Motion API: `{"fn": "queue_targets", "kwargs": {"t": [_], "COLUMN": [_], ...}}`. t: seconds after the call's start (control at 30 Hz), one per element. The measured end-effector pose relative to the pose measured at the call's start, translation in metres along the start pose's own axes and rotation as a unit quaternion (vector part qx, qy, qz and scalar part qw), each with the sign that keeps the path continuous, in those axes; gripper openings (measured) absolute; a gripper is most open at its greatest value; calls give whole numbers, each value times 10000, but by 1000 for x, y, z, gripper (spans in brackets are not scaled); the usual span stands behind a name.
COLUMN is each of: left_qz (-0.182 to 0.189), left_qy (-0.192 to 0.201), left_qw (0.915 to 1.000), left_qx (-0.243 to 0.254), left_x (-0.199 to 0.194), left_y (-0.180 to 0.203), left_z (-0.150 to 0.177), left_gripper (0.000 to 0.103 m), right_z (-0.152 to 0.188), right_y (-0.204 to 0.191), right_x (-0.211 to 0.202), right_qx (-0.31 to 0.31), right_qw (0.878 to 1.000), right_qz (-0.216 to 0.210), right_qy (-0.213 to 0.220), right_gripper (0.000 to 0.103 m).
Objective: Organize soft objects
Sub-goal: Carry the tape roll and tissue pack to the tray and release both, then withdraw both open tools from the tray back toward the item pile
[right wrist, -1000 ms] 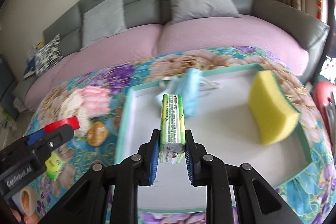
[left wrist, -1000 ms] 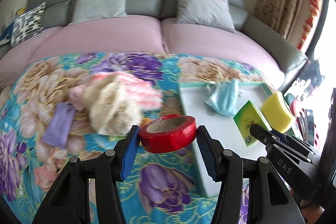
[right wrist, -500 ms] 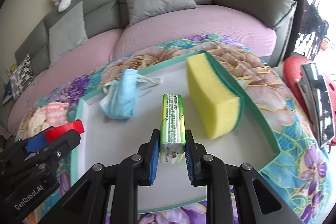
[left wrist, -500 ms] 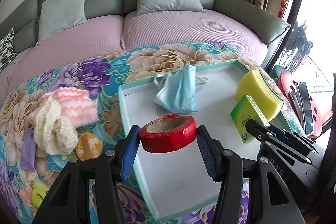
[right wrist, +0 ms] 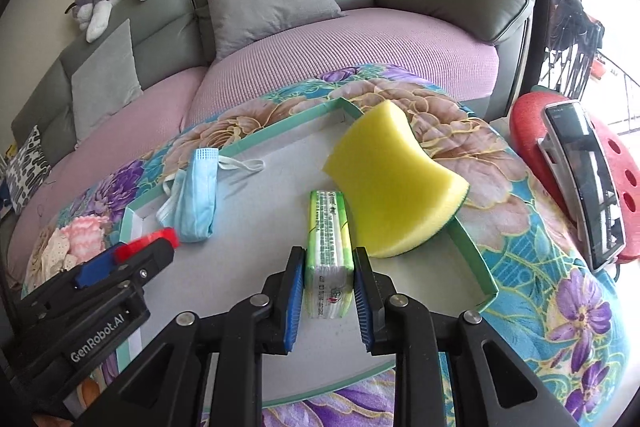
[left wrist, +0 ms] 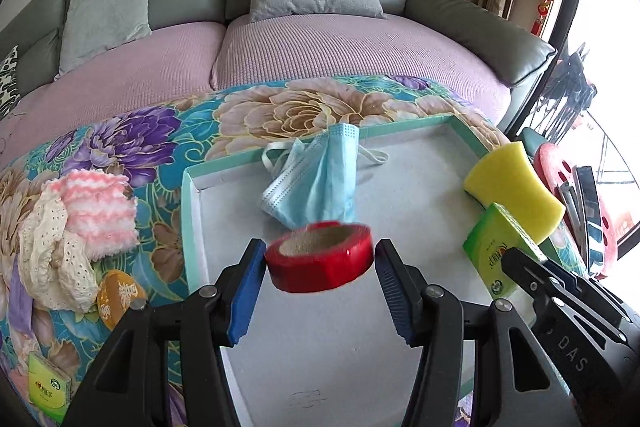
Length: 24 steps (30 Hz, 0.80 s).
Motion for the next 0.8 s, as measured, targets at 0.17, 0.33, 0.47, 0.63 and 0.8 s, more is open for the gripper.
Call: {"fn": "queue_targets", "kwargs": {"t": [0.17, 0.33, 0.47, 0.63, 0.8], "left_qz": [-99, -273, -593, -924, -1096], "left_qy": [68, 119, 242, 342, 376], "left_qw": [9998, 9992, 9971, 9933, 9900], "left_qx": [-133, -285, -416, -599, -811], "left_x": [-6, -10, -17, -24, -29], "left_y": [-10, -22, -34, -52, -67], "left_z": [0, 2, 2, 4, 8], "left_gripper": [81, 88, 89, 89, 89], "right_z": [-1, -2, -2, -2, -2], "right_y": [-3, -10, -12, -12, -11], "right_x": [-1, -6, -6, -3, -4], "right_qx": [-120, -303, -401, -432, -424], "right_qw": [9999, 9993, 9986, 9980, 9974], "right_qz": [120, 230, 339, 456, 572], "right_qy": [-27, 46, 38, -56, -76], "right_gripper": [47, 63, 82, 97, 102]}}
Point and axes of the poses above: each gripper's, at about its wrist camera, not at the fingertips, and x roughly the way its jaws point, y to its right, z to its underside, the point moved 1 cm from there along x, roughly the way its jaws point, and after that the axes turned 3 degrees about -y, right-handed, at the moved point
